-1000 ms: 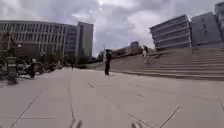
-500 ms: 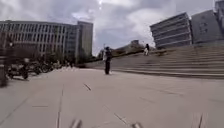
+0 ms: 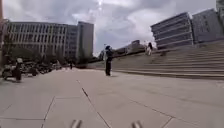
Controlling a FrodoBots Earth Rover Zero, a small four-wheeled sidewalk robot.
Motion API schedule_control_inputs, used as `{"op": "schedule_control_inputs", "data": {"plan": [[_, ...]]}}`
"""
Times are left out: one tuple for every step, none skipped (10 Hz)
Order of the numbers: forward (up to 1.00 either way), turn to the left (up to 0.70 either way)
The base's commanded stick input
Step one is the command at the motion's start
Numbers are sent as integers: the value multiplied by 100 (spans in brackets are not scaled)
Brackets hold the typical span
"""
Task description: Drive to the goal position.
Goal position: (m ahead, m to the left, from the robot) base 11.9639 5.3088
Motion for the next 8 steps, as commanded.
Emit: {"op": "schedule_control_inputs", "data": {"plan": [[85, 32], [85, 32], [85, 32], [85, 0], [85, 0], [85, -2], [85, -2], [85, 0]]}}
